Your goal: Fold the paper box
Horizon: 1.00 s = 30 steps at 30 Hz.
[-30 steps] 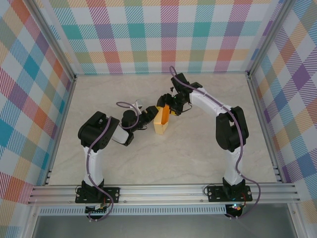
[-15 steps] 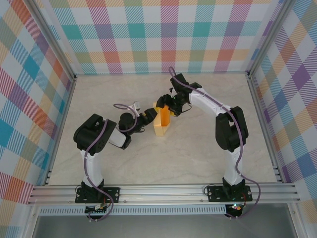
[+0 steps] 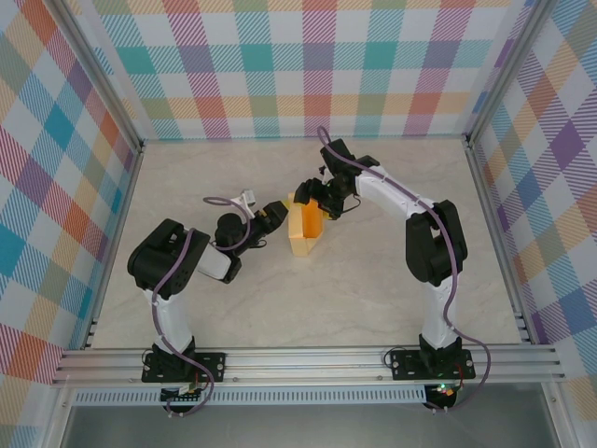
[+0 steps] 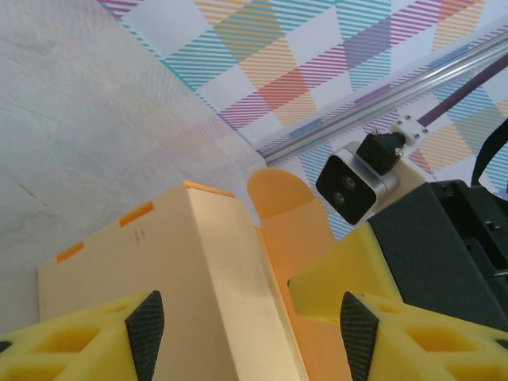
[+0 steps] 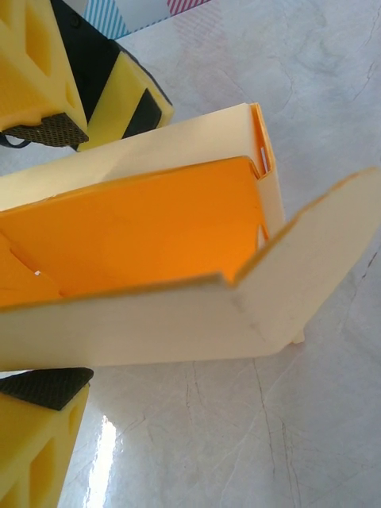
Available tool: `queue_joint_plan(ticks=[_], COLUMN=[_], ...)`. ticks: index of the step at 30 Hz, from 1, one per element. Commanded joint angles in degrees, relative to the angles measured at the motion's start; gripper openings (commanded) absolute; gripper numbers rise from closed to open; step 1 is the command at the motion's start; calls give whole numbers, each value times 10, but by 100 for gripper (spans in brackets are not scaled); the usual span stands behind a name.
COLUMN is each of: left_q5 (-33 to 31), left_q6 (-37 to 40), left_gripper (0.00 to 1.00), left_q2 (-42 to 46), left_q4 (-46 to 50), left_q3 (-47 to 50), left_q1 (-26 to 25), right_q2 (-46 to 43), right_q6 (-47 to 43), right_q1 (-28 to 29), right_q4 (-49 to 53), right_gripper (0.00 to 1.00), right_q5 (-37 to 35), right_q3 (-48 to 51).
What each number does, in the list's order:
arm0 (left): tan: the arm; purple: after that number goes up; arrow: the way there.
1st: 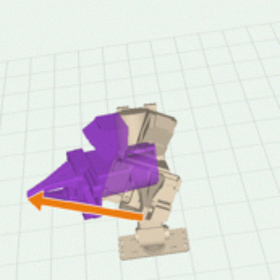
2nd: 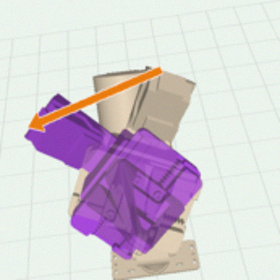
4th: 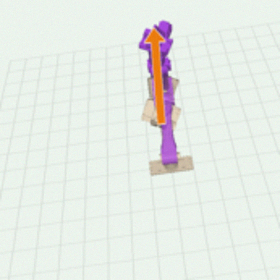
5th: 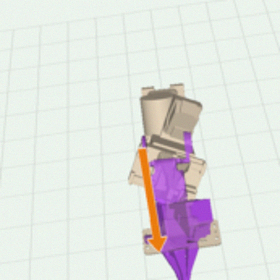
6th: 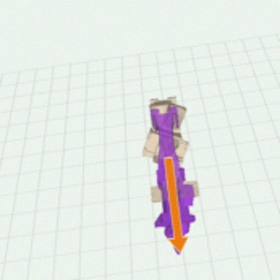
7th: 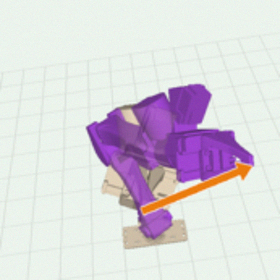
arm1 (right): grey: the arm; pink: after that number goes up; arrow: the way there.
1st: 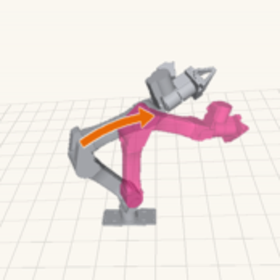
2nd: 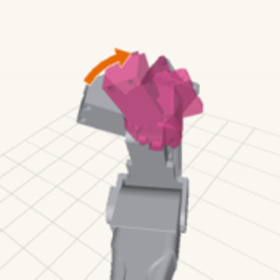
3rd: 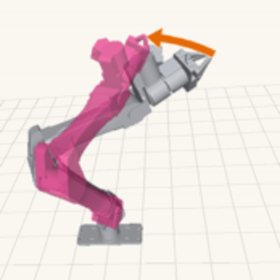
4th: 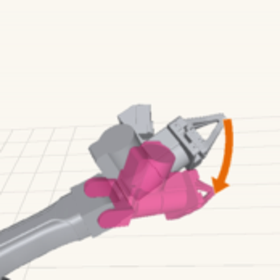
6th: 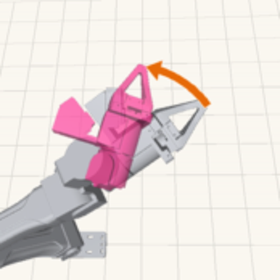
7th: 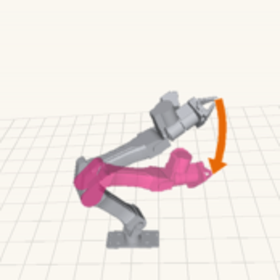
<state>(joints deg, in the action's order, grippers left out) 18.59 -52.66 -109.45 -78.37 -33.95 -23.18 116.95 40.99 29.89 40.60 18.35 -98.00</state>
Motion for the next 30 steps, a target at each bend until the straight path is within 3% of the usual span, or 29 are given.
queue_joint_plan(ticks=[1,6,11,25,30], left_q5=[-31,-48,-28,-7,-6], left_q6=[-16,-9,50,88,87], left_gripper=[62,63,60,59,60], left_q2=[3,-8,-11,-58,-65], left_q4=[-27,1,124,190,188], left_q3=[14,26,-12,-81,-82], left_q1=[17,27,10,-36,-37], right_q2=[3,4,6,27,53], right_q6=[-14,-14,-15,-28,-39], right_q1=[4,4,4,27,43], right_q4=[18,19,18,45,82], right_gripper=[75,75,75,76,72], right_q5=[-6,-7,-7,-28,-59], right_q3=[-7,-7,-10,-52,-92])
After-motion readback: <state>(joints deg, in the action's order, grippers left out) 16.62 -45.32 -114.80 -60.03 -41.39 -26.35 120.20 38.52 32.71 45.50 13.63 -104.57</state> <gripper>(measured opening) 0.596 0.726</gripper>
